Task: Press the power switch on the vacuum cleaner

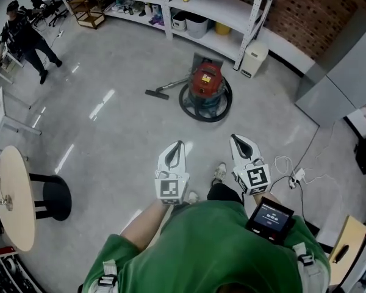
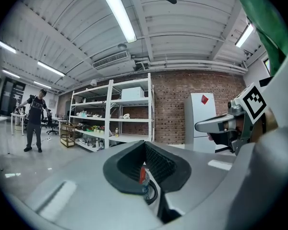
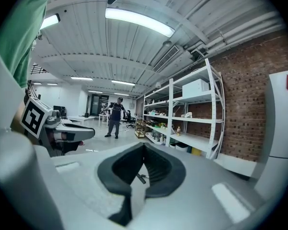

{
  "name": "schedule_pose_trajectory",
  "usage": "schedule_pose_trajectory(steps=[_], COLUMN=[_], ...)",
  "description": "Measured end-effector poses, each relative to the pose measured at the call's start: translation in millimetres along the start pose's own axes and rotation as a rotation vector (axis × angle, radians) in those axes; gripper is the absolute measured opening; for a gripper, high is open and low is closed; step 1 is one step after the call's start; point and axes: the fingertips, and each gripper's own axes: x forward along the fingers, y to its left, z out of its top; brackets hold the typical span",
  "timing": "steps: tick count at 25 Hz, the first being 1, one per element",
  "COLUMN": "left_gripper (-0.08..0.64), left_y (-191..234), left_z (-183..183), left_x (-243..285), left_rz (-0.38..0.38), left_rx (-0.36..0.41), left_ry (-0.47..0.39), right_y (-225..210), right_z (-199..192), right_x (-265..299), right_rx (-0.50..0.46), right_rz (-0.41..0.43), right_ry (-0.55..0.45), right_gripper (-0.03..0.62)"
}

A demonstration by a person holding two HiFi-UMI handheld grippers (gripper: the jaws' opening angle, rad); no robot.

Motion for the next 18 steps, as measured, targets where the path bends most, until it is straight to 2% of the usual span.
schedule_pose_trajectory(steps=[8,18], left_gripper=[0.006,0.006], left_y=[13,6], left_z=[-5,-2], left_x=[61,188], left_rz=[0.013,-0.002], left_rx=[0.020,0.047], left_ry=[0.028,0.086], right_y=[-44,-155], right_z=[-13,-29], right_x=[51,119], right_rx=[0.028,0.072], right_rz=[0.016,0.017], right_ry=[-0.001,0.032], right_gripper=[0.002,0.002])
